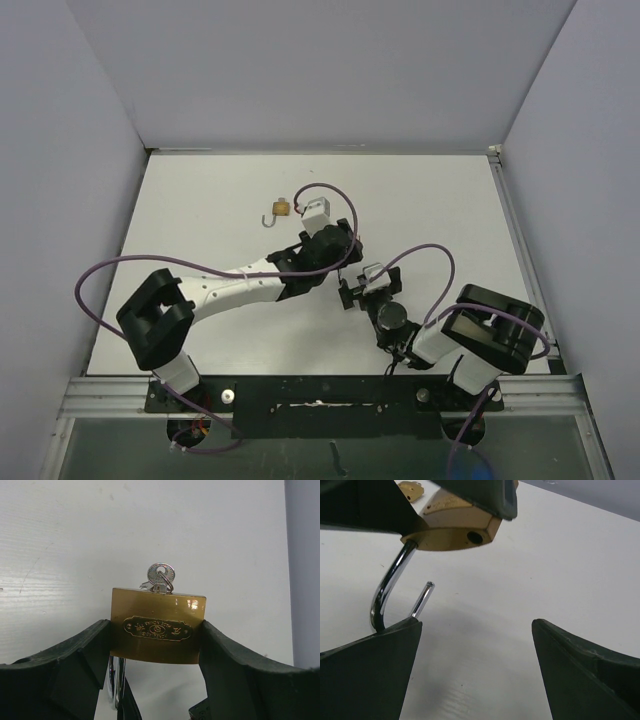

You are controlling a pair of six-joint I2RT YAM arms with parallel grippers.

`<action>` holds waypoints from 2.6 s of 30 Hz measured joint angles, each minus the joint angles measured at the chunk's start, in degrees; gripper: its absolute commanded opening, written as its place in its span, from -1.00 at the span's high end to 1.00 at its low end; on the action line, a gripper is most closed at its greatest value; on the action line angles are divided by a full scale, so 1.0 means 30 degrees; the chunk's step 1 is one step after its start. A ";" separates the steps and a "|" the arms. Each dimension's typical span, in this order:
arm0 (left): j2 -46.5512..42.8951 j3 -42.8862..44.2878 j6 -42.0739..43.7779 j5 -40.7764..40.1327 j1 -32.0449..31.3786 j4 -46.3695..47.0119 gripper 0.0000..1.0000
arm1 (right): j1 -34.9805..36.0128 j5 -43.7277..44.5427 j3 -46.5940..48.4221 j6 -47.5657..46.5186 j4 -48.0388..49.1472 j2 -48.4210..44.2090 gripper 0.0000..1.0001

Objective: Unlock with the key

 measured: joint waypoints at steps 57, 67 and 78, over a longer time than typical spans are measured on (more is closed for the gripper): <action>-0.0131 -0.4379 0.9493 -0.1005 0.5690 -0.0940 1.00 | -0.0124 0.1224 -0.2069 0.0423 -0.8422 -1.2830 -0.95; 0.1086 -0.4371 0.9041 -0.0525 0.5690 0.0029 1.00 | -0.0124 0.1224 -0.2120 0.0510 -0.8735 -1.3304 -0.95; 0.2193 -0.4335 0.8969 -0.0372 0.6091 0.0539 1.00 | -0.0124 0.1224 -0.2120 0.0576 -0.8998 -1.3508 -0.95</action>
